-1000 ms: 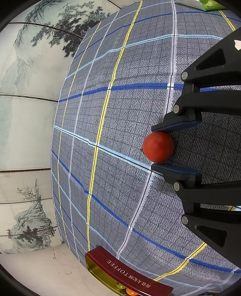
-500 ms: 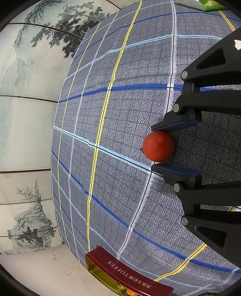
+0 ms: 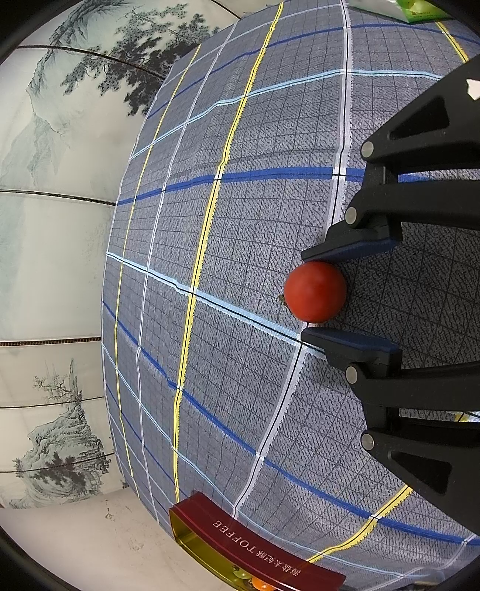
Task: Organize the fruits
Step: 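Carry the green tomato into the gold tin and open the left gripper, then carry the red tomato into the gold tin and open the right gripper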
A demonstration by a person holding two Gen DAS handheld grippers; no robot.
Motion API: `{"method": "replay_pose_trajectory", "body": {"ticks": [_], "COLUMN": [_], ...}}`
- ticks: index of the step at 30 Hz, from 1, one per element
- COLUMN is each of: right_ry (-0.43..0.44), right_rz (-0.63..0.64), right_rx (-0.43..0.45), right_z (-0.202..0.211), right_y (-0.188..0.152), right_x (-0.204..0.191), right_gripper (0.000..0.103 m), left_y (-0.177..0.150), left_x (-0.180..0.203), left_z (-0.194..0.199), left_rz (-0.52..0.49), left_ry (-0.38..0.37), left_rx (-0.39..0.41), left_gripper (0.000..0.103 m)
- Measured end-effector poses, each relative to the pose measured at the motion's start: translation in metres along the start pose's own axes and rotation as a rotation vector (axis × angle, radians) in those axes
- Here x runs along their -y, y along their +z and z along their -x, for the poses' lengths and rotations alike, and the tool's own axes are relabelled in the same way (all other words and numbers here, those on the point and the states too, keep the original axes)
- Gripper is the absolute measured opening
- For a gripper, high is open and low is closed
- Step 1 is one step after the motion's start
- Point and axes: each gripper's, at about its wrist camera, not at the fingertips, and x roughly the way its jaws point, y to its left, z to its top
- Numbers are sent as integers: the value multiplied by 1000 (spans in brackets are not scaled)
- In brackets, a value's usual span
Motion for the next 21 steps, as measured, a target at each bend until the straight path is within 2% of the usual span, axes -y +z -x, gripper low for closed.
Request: {"method": "replay_pose_trajectory", "body": {"ticks": [5,9,21], "right_ry": [-9,-17,-47], "right_rz": [0,-5,-19], "right_rx": [1,1,-1], "right_z": [0,1,2], "right_y": [0,1,5], "right_x": [1,2,-3], "right_gripper": [31,29,29], "left_y": [-2,-2,-4], "left_x": [-3,-5,-14], "left_z": [6,12,24], "left_rz": [16,27,44], "left_ry": [-11,-14,-25], "left_rx": [8,22,45], "left_gripper": [54,61,66]}}
